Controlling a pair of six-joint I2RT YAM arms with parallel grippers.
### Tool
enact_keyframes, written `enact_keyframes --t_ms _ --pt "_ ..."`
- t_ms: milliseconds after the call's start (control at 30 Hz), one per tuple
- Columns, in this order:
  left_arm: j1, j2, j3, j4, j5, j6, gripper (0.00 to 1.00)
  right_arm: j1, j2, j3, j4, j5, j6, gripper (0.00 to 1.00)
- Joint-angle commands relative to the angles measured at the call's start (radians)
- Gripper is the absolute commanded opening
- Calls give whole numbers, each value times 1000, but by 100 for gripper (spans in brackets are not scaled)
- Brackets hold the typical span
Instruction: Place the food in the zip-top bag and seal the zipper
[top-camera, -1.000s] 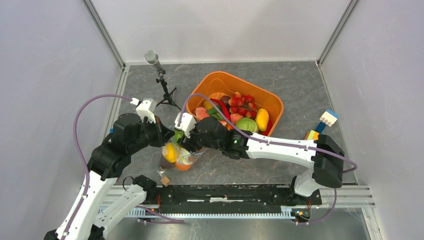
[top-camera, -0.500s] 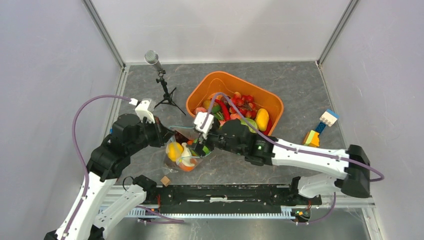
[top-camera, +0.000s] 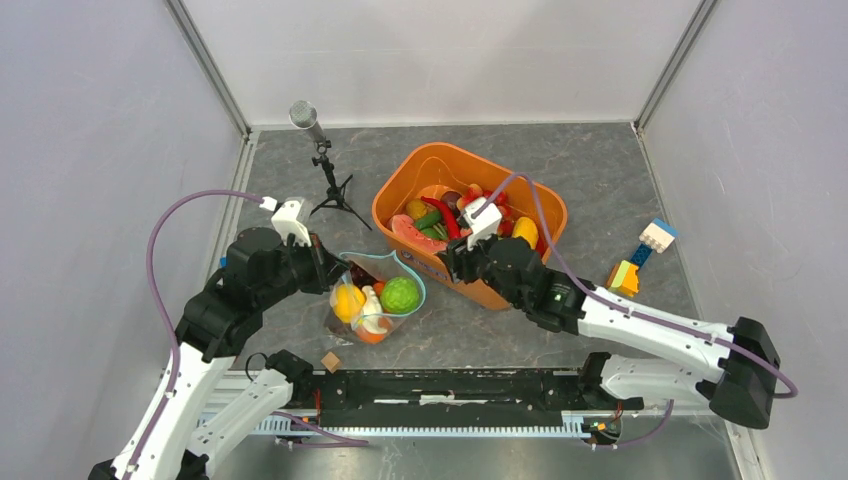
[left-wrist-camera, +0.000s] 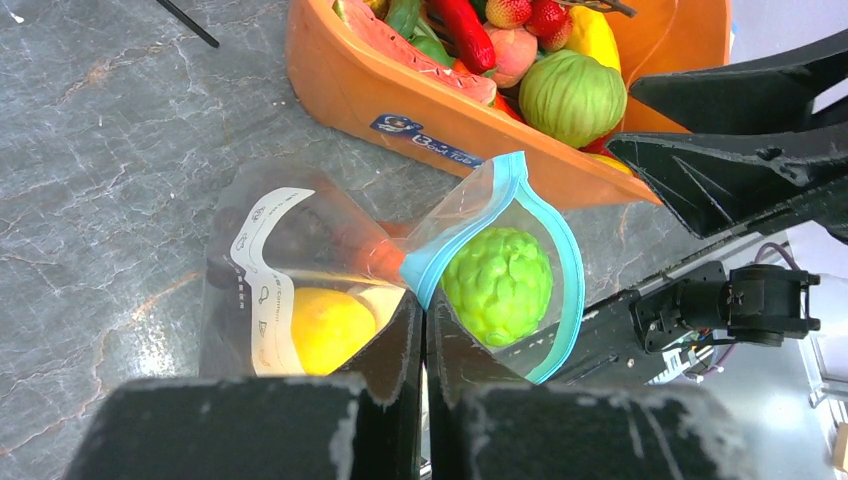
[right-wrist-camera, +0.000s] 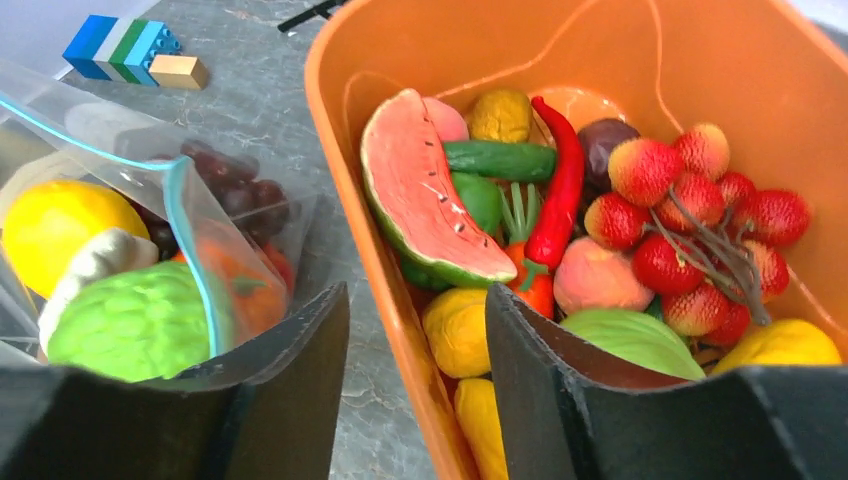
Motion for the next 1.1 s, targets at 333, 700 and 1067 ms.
enact_keyframes --t_ms 333,700,1067 --pt "2 -27 46 52 -57 -24 4 -45 -93 -99 10 -479 29 42" --pt "3 -16 43 81 -10 -44 4 -109 95 -38 -184 -18 73 48" --pt "3 -11 29 85 16 -56 4 -142 -67 -151 138 -431 212 74"
